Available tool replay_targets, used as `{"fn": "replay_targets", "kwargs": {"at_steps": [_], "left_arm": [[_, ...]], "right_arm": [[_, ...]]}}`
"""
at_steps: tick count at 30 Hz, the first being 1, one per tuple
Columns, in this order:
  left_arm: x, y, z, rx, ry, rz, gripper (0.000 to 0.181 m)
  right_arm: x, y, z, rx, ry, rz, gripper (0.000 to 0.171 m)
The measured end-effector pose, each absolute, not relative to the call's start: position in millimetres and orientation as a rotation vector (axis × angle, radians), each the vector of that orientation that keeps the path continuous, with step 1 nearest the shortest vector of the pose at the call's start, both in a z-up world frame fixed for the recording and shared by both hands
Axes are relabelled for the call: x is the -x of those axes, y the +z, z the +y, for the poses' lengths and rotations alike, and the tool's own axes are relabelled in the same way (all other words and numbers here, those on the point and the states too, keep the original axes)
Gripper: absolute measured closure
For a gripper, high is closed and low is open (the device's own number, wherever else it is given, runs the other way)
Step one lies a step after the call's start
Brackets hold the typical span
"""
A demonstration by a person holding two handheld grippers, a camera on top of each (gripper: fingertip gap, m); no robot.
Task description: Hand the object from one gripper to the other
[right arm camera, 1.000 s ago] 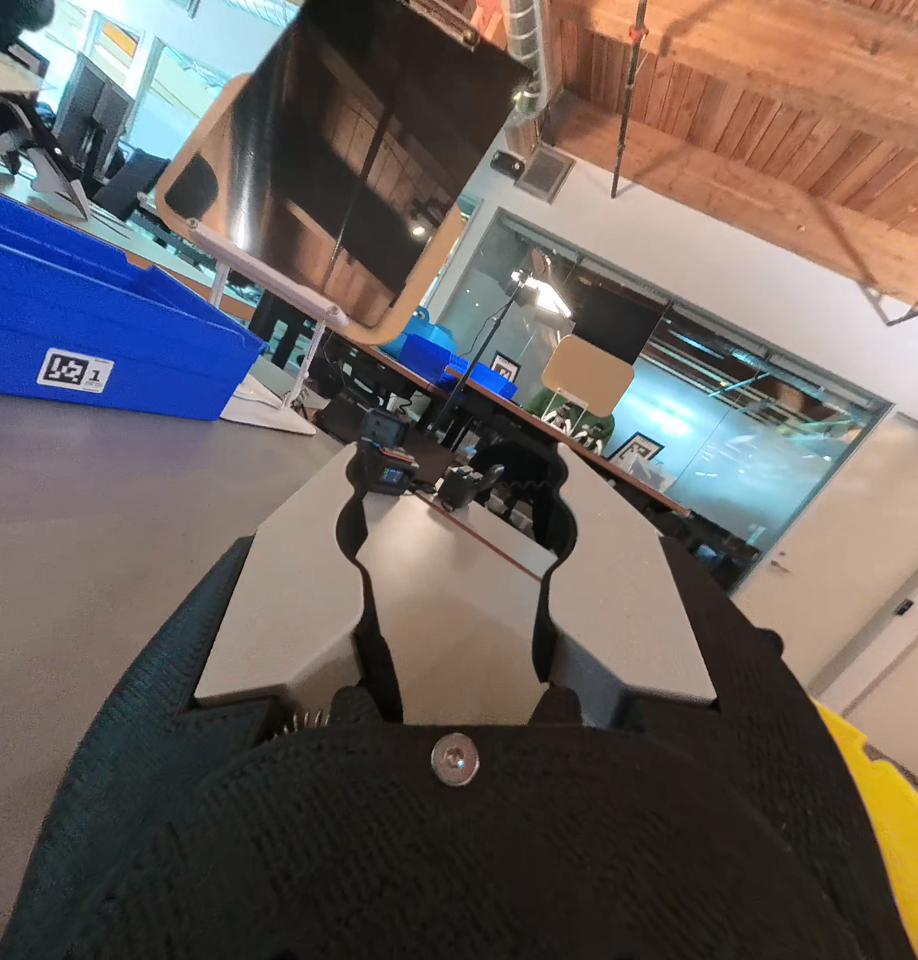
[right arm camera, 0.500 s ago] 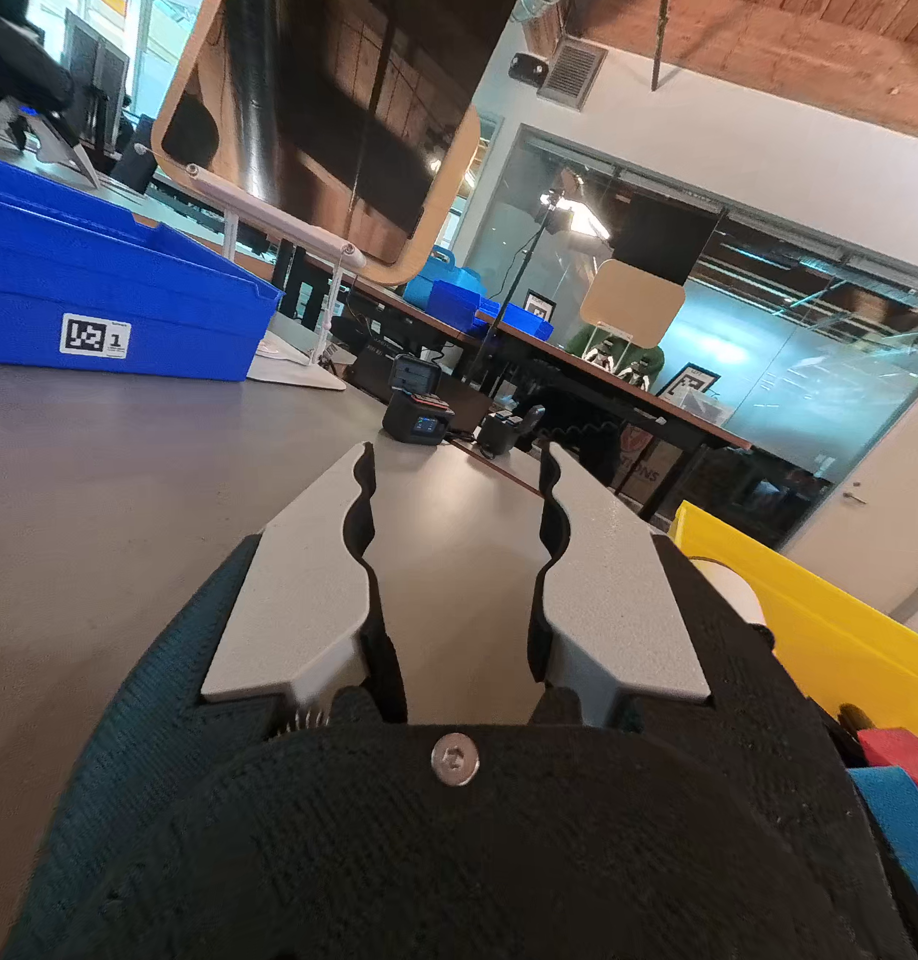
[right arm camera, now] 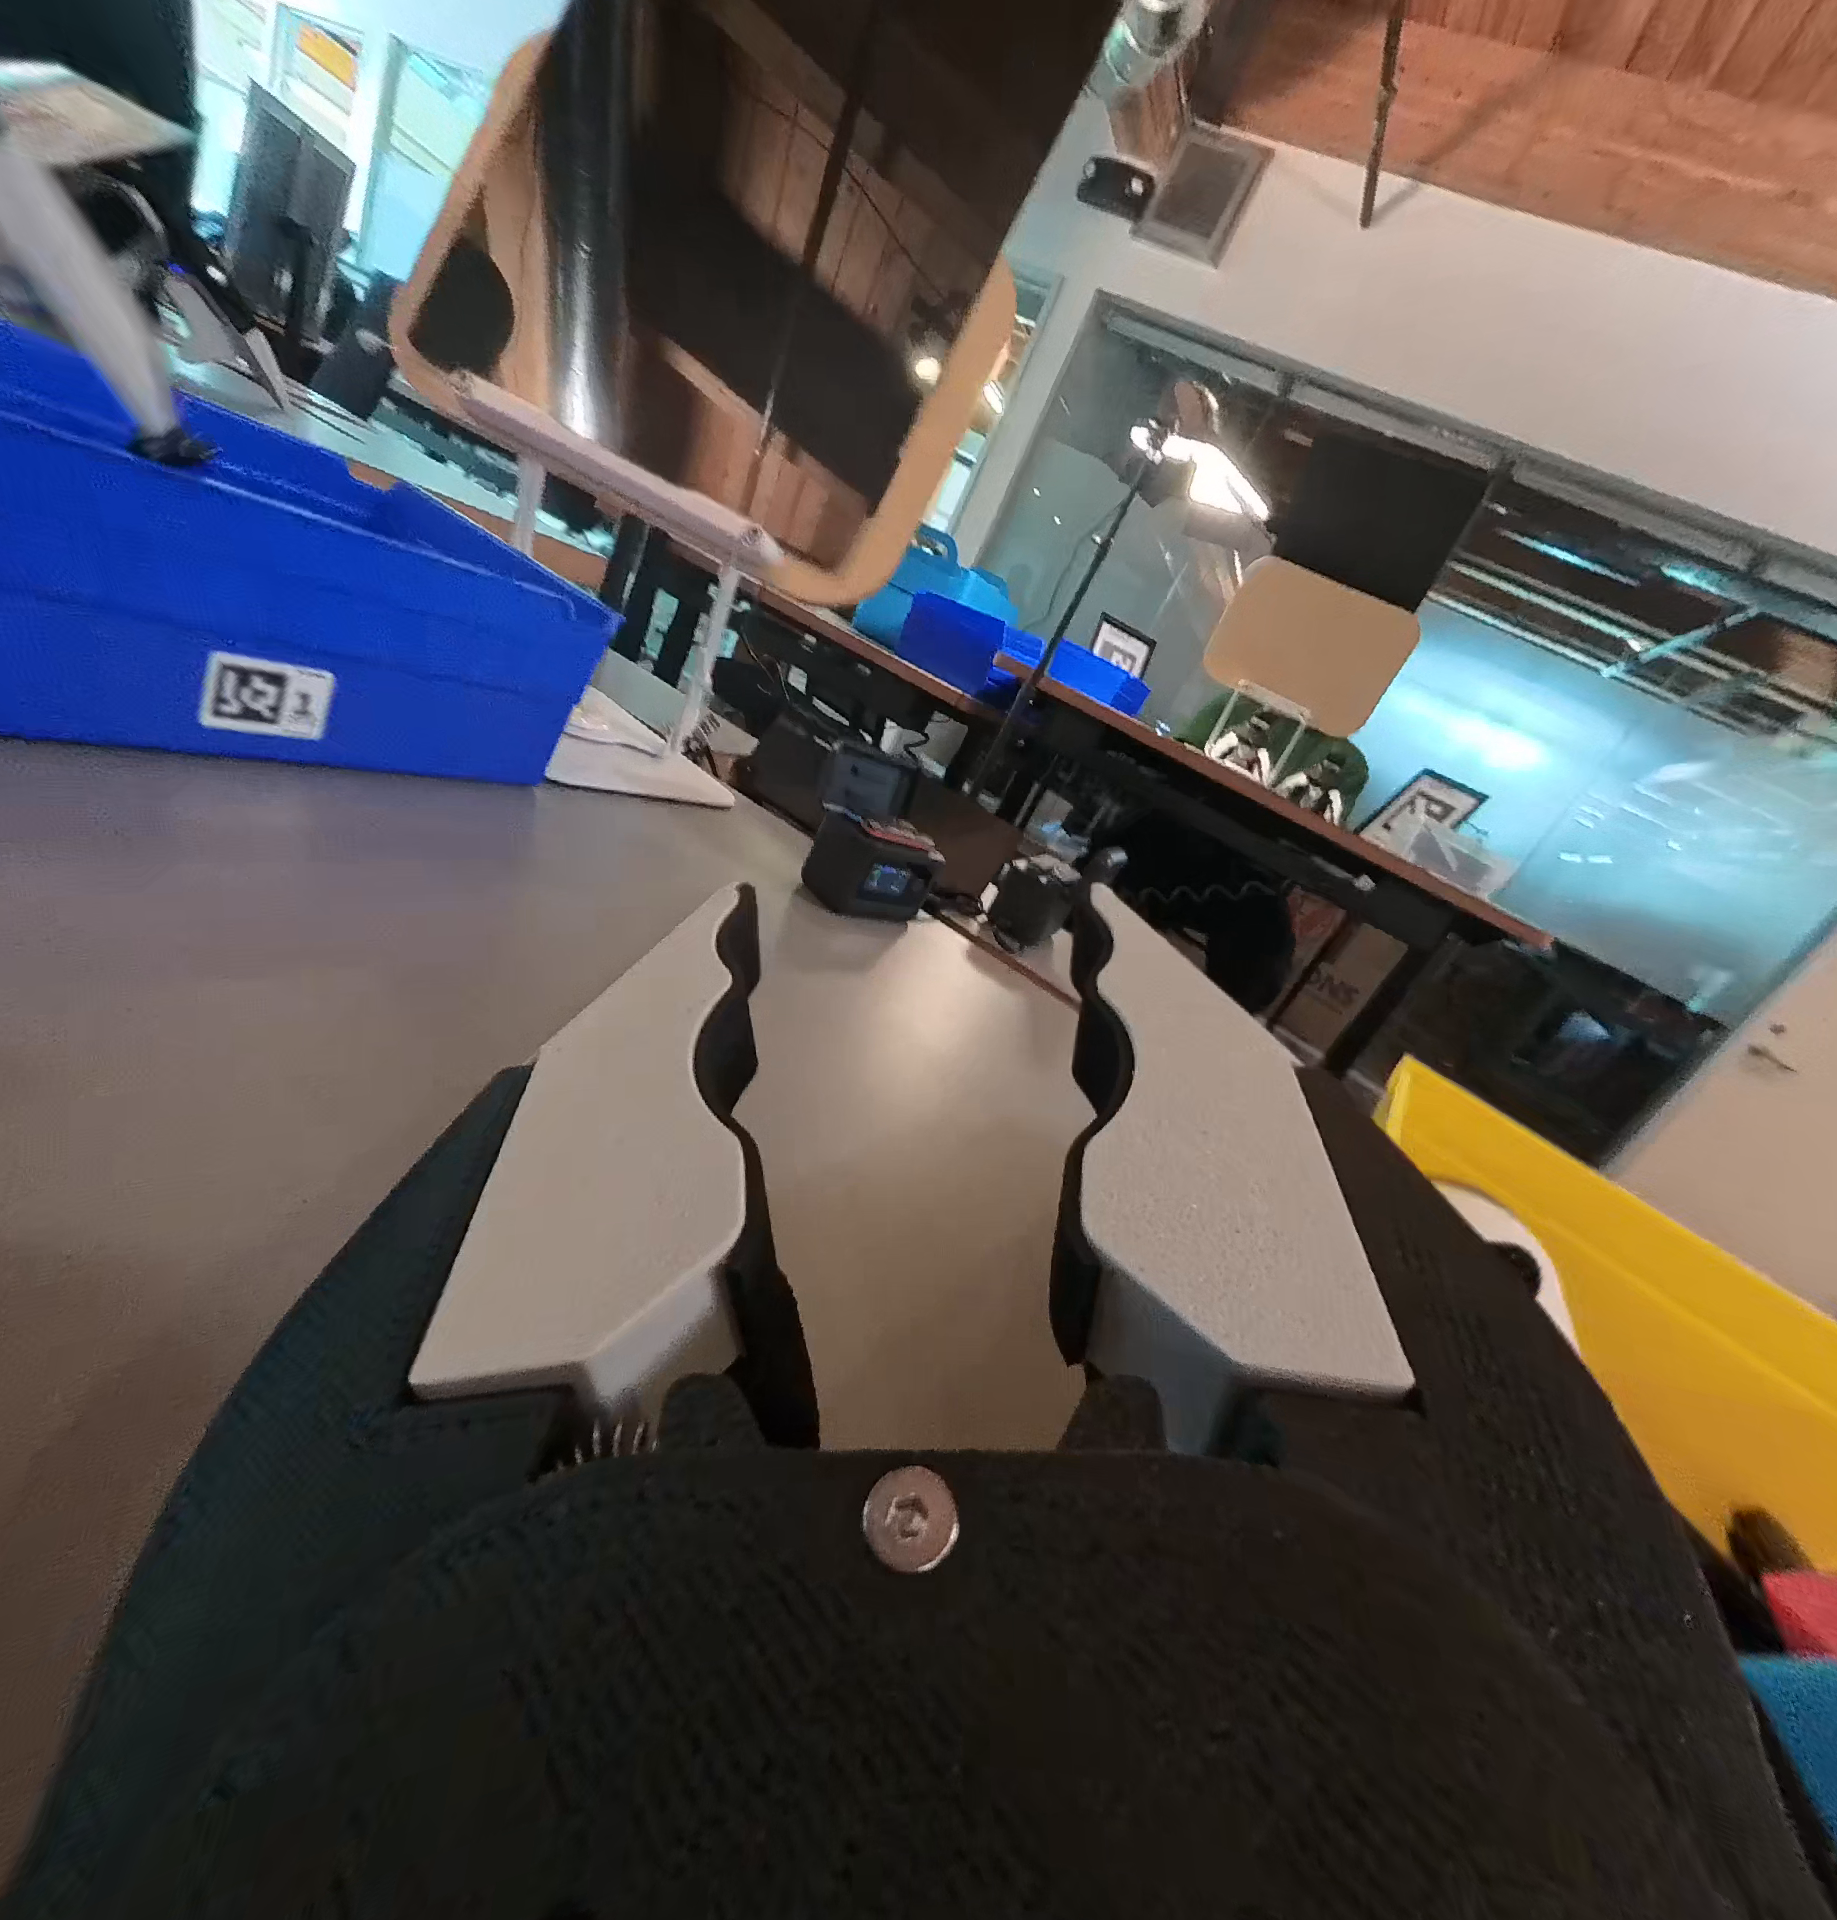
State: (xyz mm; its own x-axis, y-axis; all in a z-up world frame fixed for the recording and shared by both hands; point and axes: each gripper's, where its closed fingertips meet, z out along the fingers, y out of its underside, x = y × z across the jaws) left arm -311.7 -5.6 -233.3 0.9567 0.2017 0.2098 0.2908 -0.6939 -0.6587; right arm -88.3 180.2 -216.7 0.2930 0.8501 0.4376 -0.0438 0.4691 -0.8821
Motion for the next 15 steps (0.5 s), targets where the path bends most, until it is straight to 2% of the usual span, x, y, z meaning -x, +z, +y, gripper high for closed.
{"fn": "replay_targets", "kwargs": {"at_steps": [1,4,8,12,15], "left_arm": [[289.7,-206.4,8.4,2.233,-0.253,-0.231,0.169],[217.1,-137.8,29.4,1.912,-0.483,0.121,0.17],[146.1,-98.9,53.6,1.609,-0.433,0.464,0.17],[90.6,-112.5,90.6,1.4,-0.22,0.564,0.169],[77.5,-139.8,107.4,1.264,0.149,0.664,0.169]], "right_arm": [[88.8,-211.4,174.1,0.869,0.737,-1.129,0.112],[84.9,-190.6,143.9,0.744,0.861,-1.171,0.113],[71.8,-180.3,114.4,0.615,0.98,-1.223,0.119],[65.0,-188.8,125.3,0.731,1.182,-1.209,0.125],[65.2,-199.9,131.7,0.877,1.399,-1.25,0.129]]}}
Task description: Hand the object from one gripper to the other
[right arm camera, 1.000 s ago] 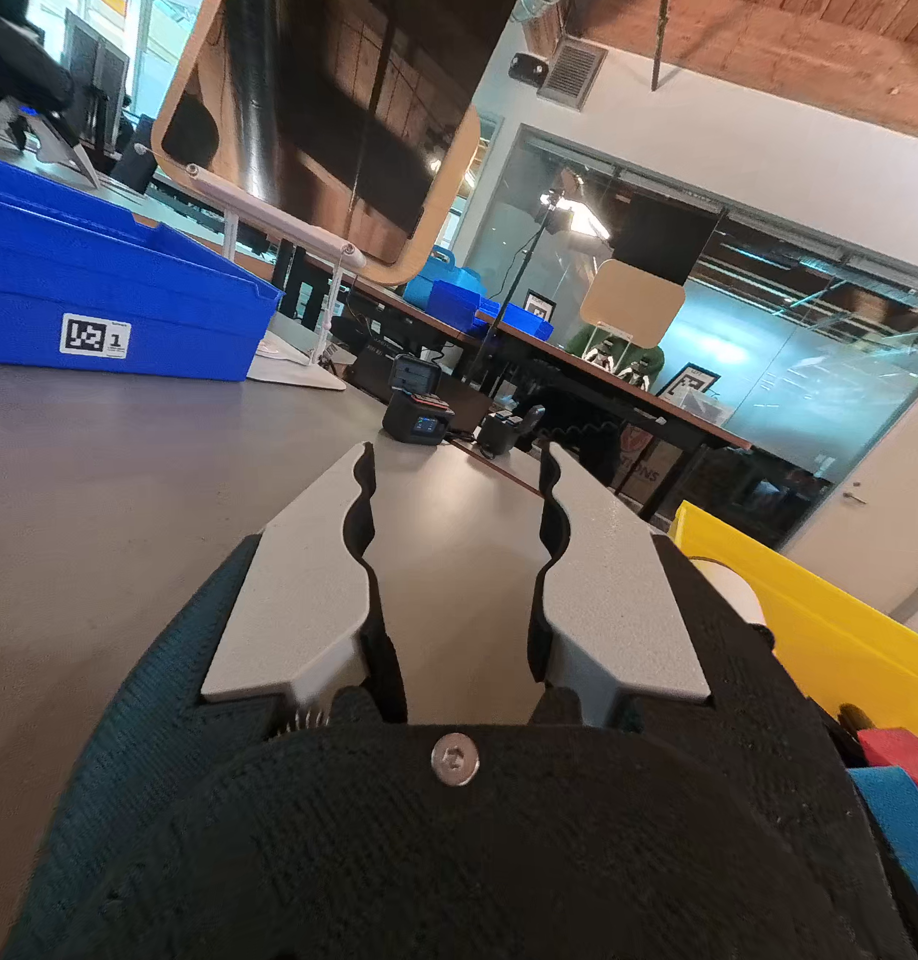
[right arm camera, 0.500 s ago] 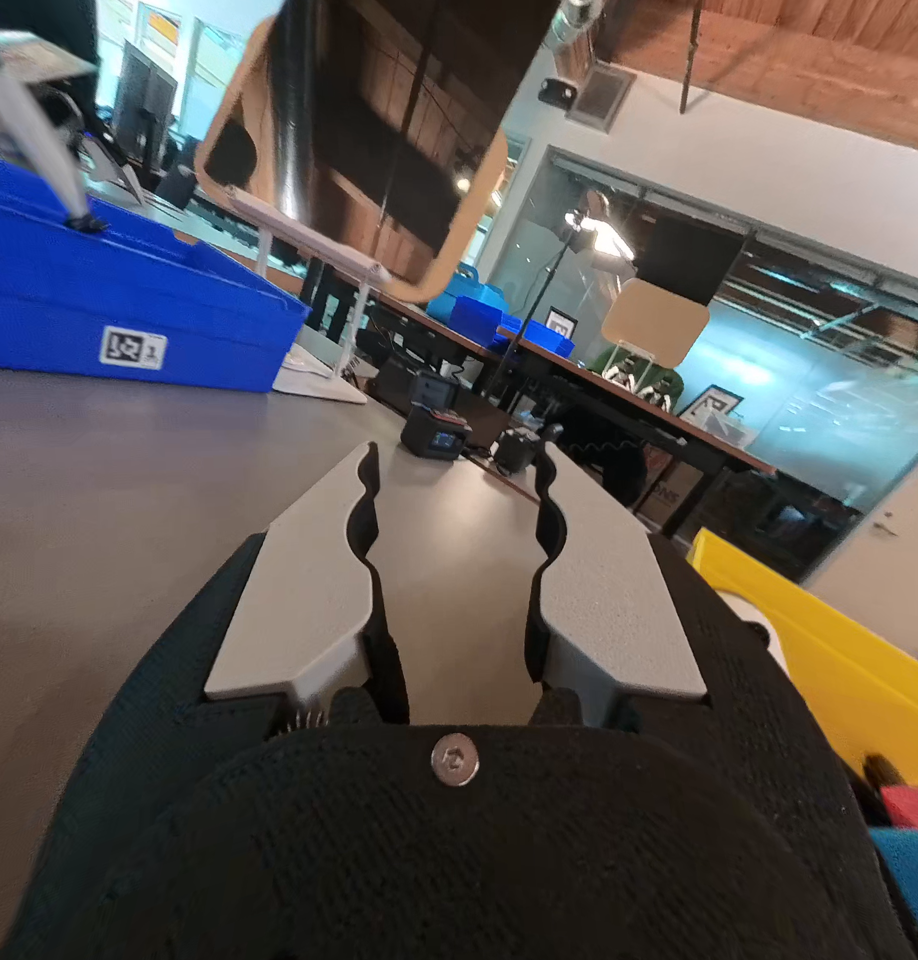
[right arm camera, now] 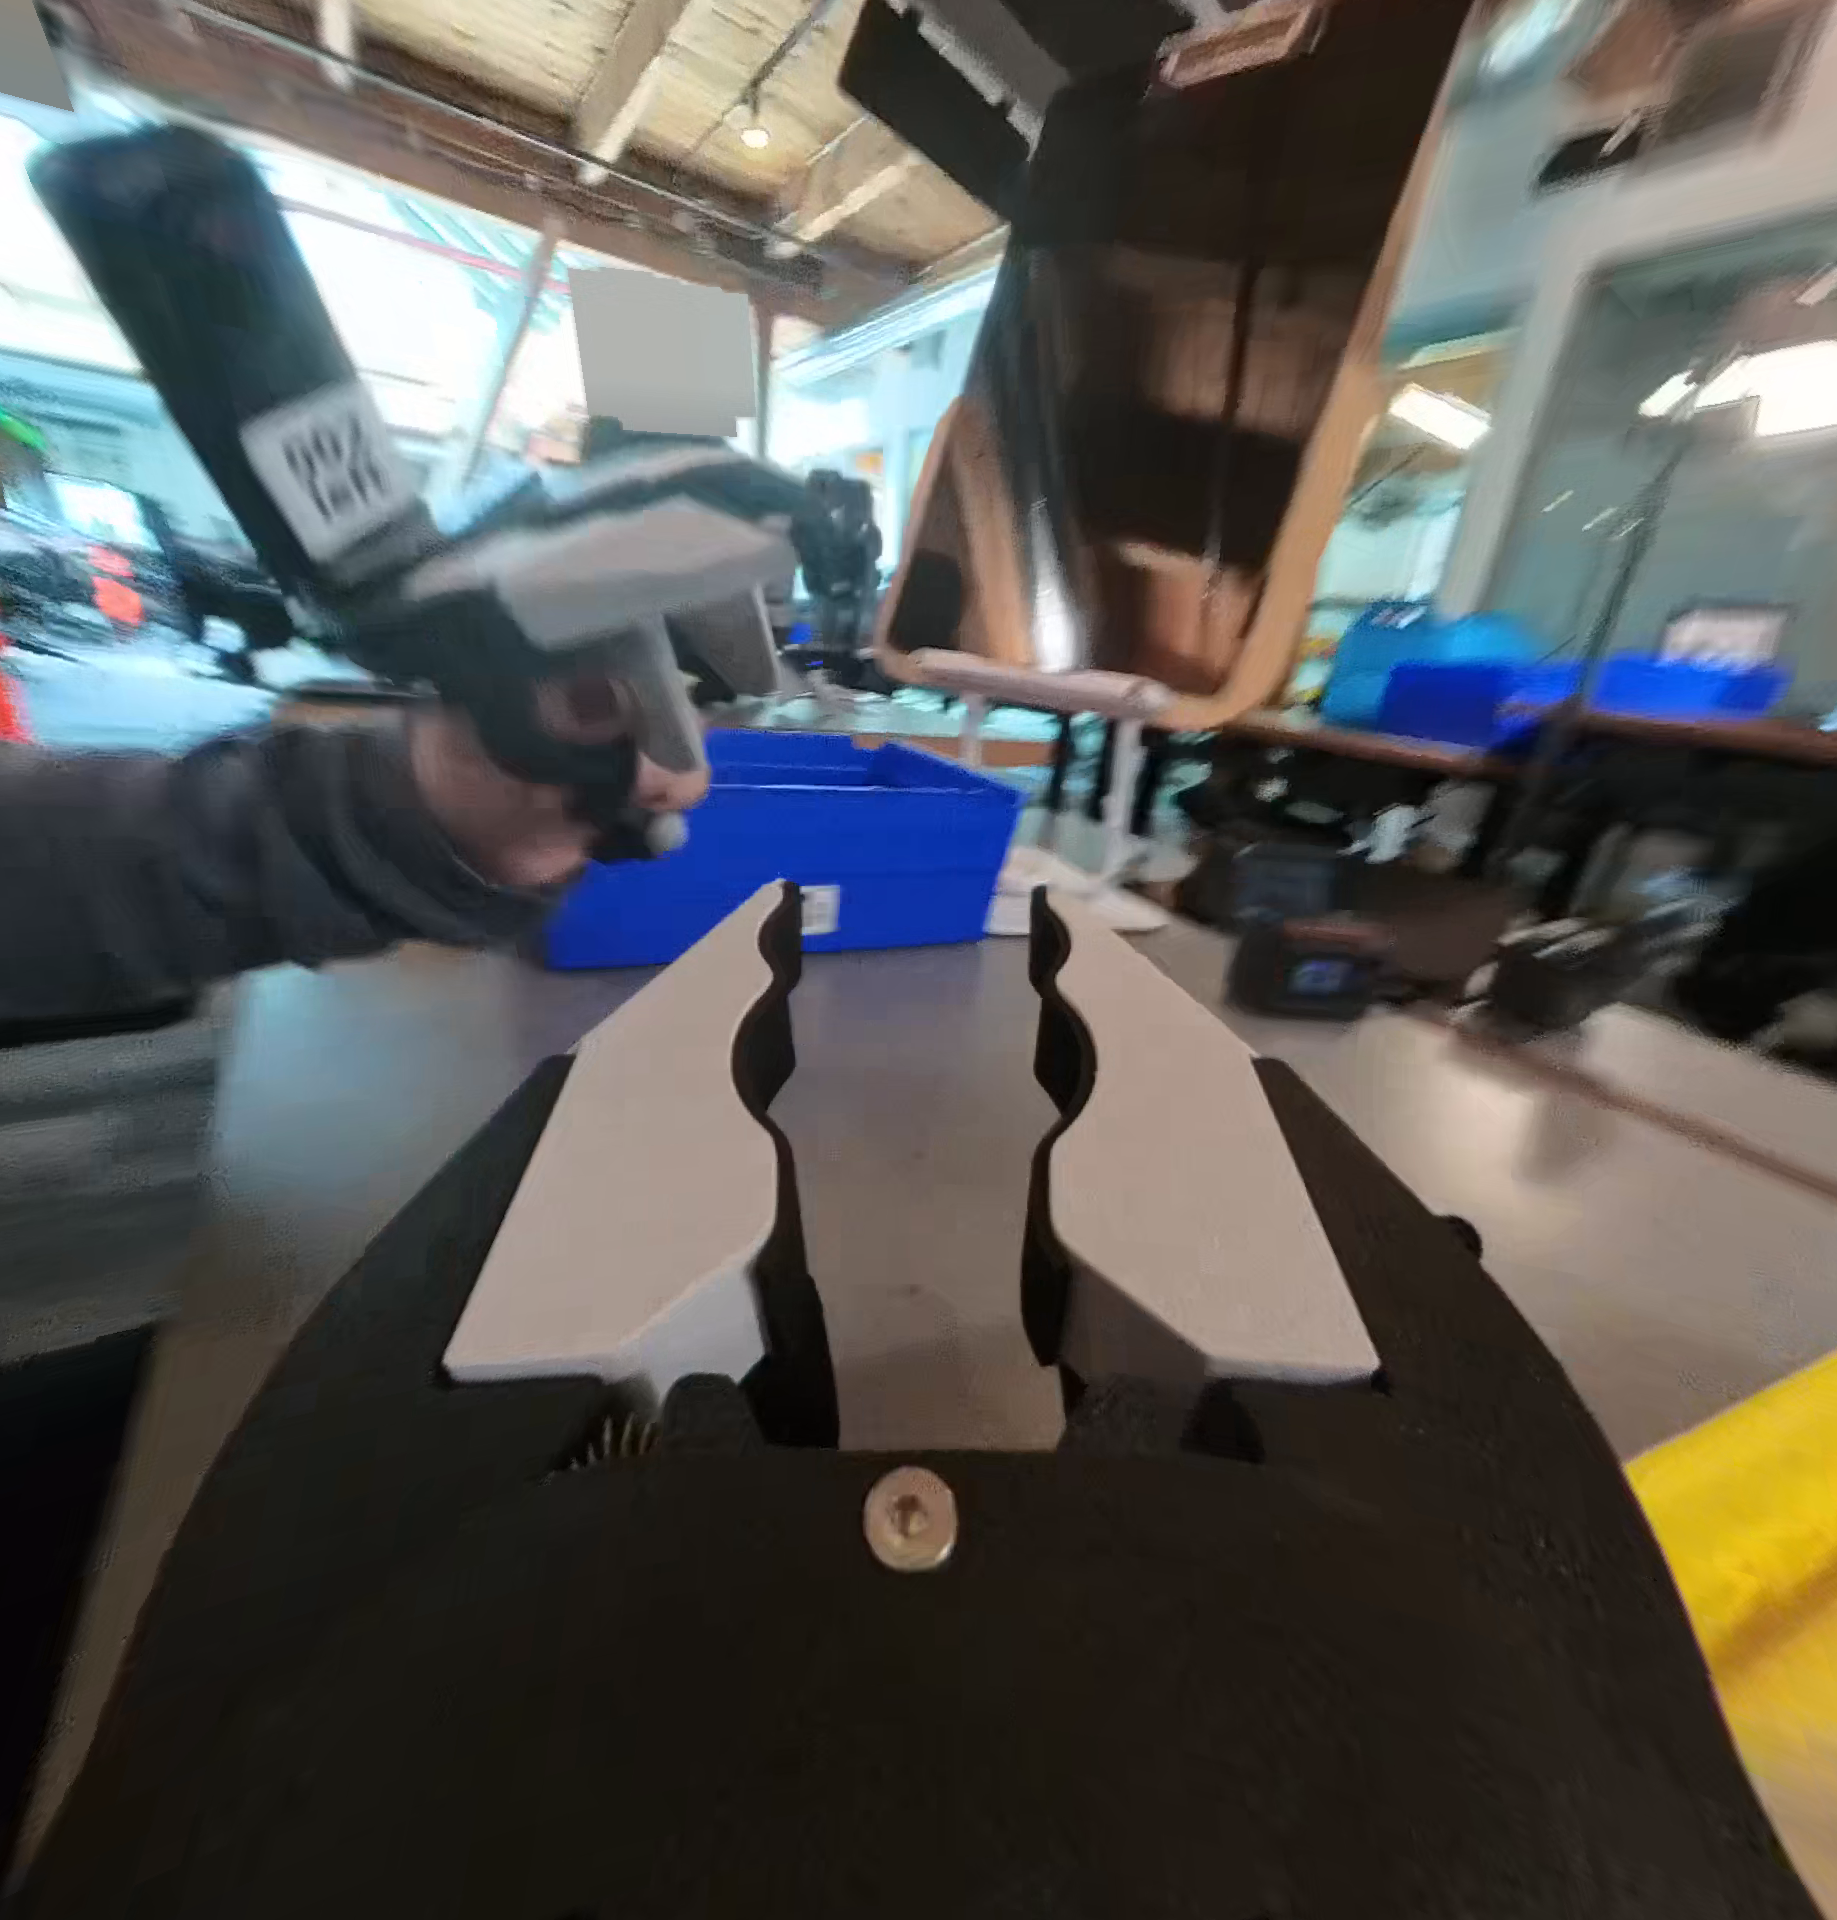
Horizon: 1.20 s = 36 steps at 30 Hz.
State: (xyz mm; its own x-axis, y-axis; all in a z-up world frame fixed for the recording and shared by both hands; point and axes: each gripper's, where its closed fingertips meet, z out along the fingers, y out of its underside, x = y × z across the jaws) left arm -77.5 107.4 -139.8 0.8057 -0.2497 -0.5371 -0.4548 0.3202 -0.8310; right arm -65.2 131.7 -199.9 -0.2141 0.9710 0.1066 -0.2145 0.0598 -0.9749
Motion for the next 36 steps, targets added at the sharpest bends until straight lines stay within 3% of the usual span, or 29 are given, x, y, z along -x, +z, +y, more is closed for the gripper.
{"fn": "replay_targets", "kwargs": {"at_steps": [5,9,15,24,29,33,36], "left_arm": [[51.5,-190.6,108.4,1.18,0.132,0.881,0.17],[60.6,-217.7,111.6,1.241,-0.042,0.83,0.17],[60.0,-240.3,112.8,1.264,-0.1,0.827,0.17],[50.0,-247.5,107.3,1.258,-0.23,0.89,0.17],[50.5,-247.8,107.5,1.276,-0.281,0.863,0.17],[57.9,-244.0,111.8,1.315,-0.349,0.772,0.143],[64.8,-237.5,111.2,1.318,-0.436,0.701,0.141]], "right_arm": [[62.3,-210.4,126.8,1.093,1.913,-1.317,0.14],[62.4,-228.2,115.3,1.27,2.271,-1.328,0.139],[67.0,-246.4,99.3,1.361,2.254,-1.473,0.131],[63.7,-246.6,100.4,1.465,2.413,-1.435,0.149],[63.5,-246.9,100.6,1.463,2.39,-1.432,0.15],[67.8,-250.9,104.9,1.4,2.174,-1.458,0.15],[71.5,-250.2,112.6,1.28,1.927,-1.466,0.15]]}}
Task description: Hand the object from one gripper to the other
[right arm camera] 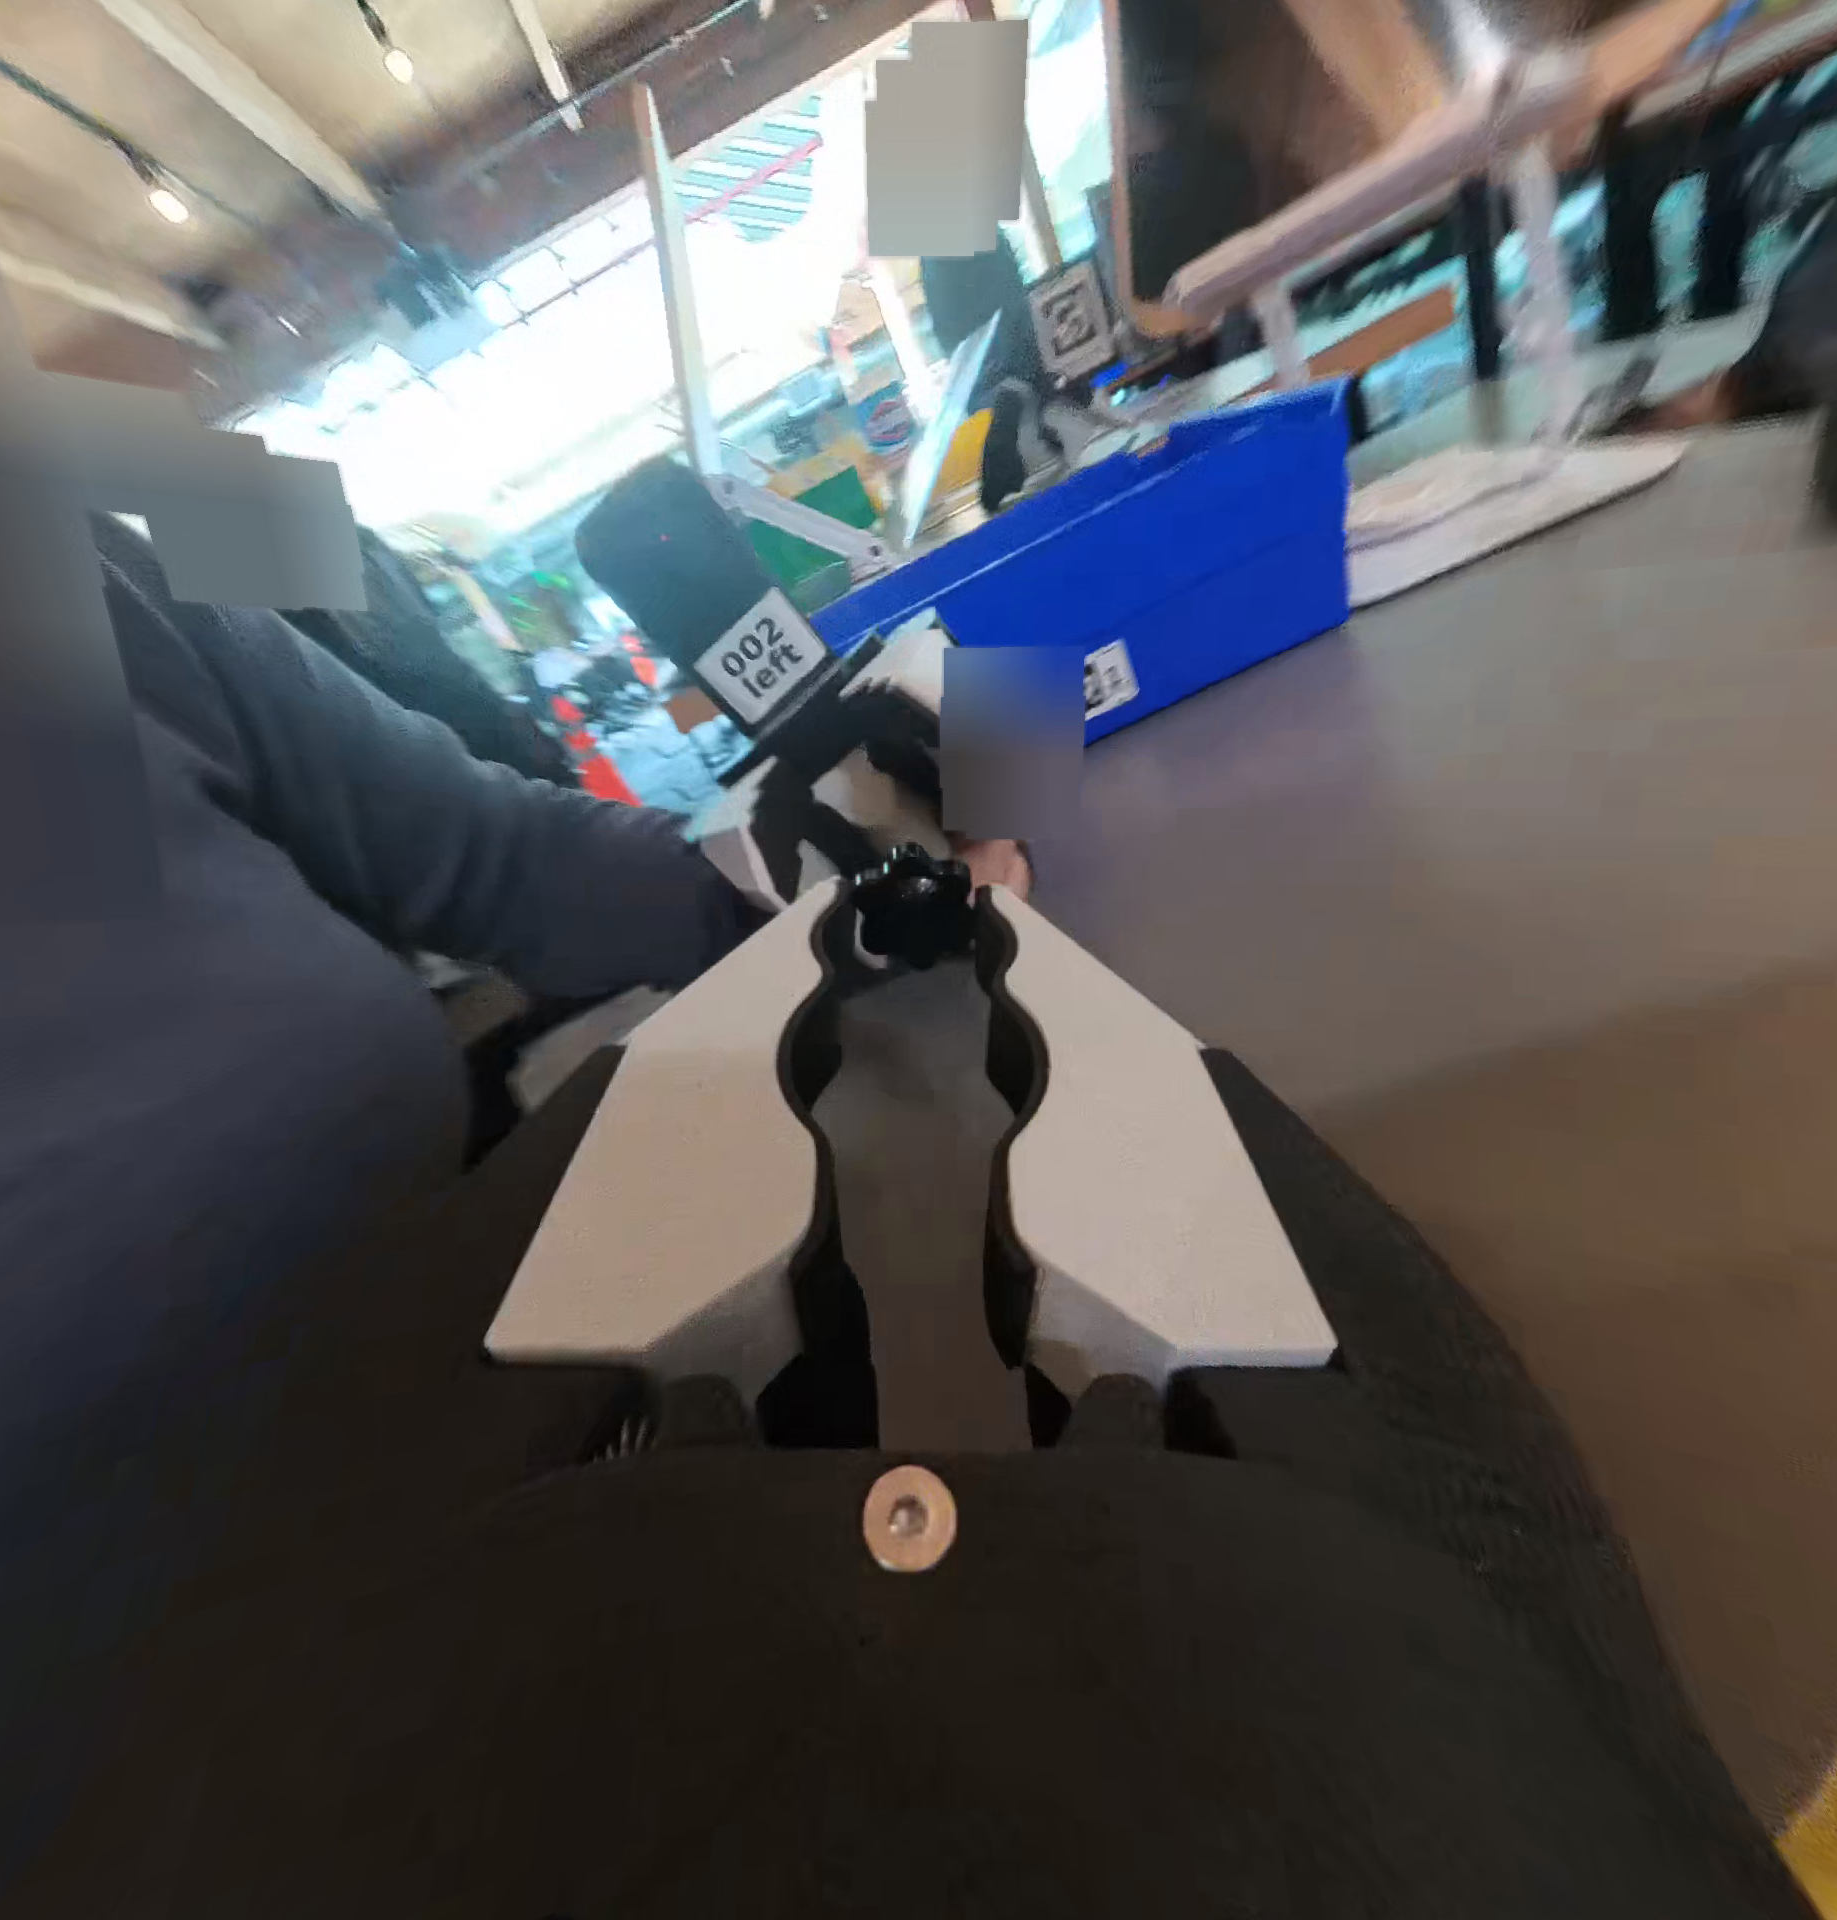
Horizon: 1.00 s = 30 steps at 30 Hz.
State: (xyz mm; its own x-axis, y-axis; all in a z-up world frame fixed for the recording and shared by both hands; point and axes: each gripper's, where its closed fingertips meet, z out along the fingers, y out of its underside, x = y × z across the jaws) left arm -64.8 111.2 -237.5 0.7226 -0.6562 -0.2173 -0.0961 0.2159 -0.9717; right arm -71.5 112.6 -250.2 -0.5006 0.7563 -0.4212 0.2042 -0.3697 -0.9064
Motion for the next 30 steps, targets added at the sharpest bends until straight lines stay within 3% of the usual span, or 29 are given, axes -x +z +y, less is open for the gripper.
{"fn": "replay_targets", "kwargs": {"at_steps": [4,8,15,26,30], "left_arm": [[77.9,-231.1,114.2,1.34,-0.564,0.584,0.147],[69.7,-236.4,107.9,1.401,-0.801,0.609,0.175],[57.0,-251.8,100.2,1.587,-1.329,0.531,0.165],[52.4,-250.8,91.8,1.57,-1.335,0.586,0.177],[61.6,-232.8,94.7,1.38,-1.044,0.635,0.178]], "right_arm": [[71.9,-249.6,118.8,1.04,1.51,-1.528,0.15],[65.4,-245.0,102.1,0.757,1.325,-1.566,0.15],[61.4,-248.1,89.3,0.625,1.26,-1.609,0.15],[60.7,-246.4,86.3,0.623,1.262,-1.603,0.149],[63.7,-234.8,94.9,0.859,1.503,-1.53,0.131]]}}
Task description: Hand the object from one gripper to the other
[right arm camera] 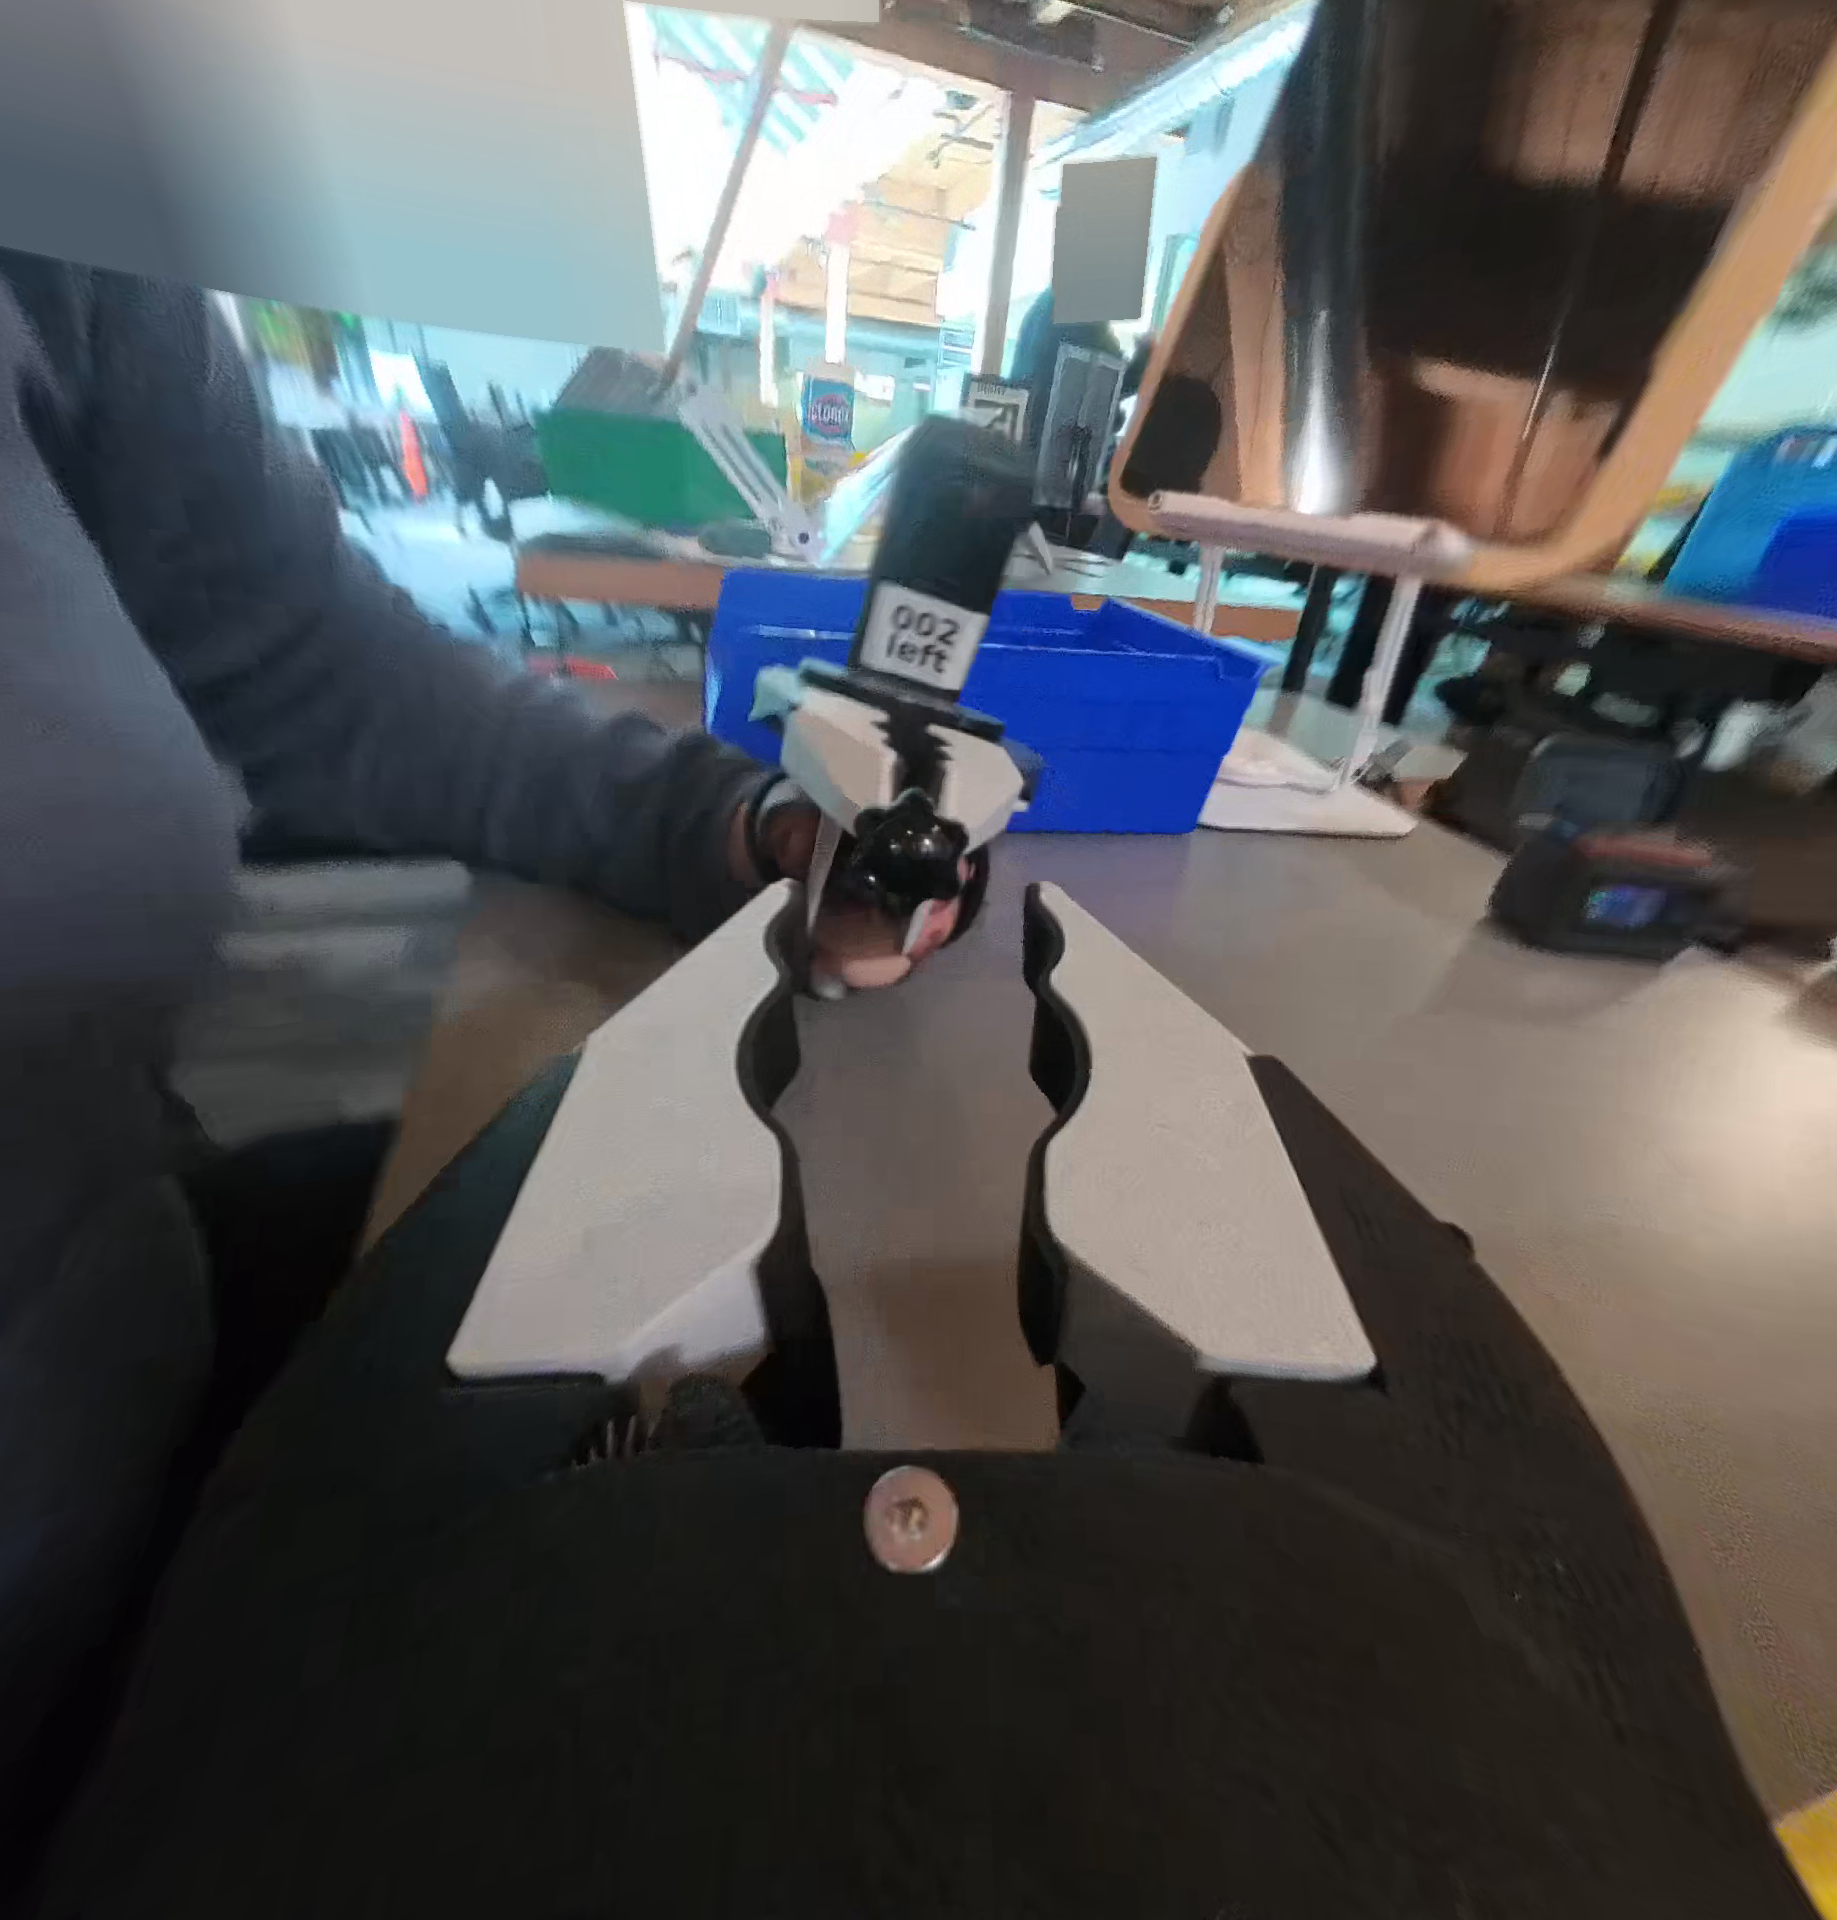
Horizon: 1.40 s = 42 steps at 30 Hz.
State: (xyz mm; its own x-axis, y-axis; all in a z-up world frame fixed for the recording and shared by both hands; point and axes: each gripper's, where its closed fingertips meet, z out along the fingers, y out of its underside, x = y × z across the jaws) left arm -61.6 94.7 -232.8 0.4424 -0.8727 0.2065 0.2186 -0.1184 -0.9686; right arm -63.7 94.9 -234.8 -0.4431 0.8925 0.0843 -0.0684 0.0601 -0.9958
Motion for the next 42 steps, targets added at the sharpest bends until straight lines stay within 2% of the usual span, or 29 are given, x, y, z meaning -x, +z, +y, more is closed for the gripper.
{"fn": "replay_targets", "kwargs": {"at_steps": [2,7,10,13,16,19,20,22,27,31,42], "left_arm": [[66.6,-229.9,98.3,1.33,-0.875,0.647,0.178],[60.1,-238.9,101.7,1.27,-0.491,0.801,0.178],[60.8,-241.5,104.5,1.261,-0.39,0.828,0.178],[60.1,-241.4,104.0,1.247,-0.368,0.841,0.178],[60.7,-242.4,105.6,1.256,-0.364,0.829,0.178],[62.4,-242.9,108.2,1.299,-0.4,0.793,0.174],[64.7,-242.5,110.0,1.317,-0.41,0.767,0.163],[67.6,-241.4,111.5,1.356,-0.489,0.718,0.155],[78.9,-237.8,124.8,1.456,-0.693,0.486,0.153],[73.6,-236.2,128.7,1.485,-0.707,0.427,0.156],[63.7,-237.8,134.8,1.579,-0.374,0.494,0.175]], "right_arm": [[65.7,-227.0,103.8,1.028,1.687,-1.457,0.127],[68.8,-230.2,101.5,1.327,2.029,-1.403,0.129],[68.5,-236.8,92.2,1.399,2.107,-1.445,0.133],[70.2,-240.4,93.9,1.439,2.109,-1.432,0.149],[71.1,-242.0,95.8,1.436,2.062,-1.45,0.149],[73.5,-241.3,101.1,1.373,1.917,-1.463,0.15],[74.7,-239.9,106.3,1.343,1.836,-1.453,0.15],[76.7,-239.6,120.9,1.263,1.603,-1.444,0.15],[76.7,-237.0,149.9,0.907,0.846,-1.441,0.149],[76.3,-235.3,148.7,0.64,0.422,-1.445,0.149],[79.8,-239.3,140.3,0.492,0.178,-1.468,0.149]]}}
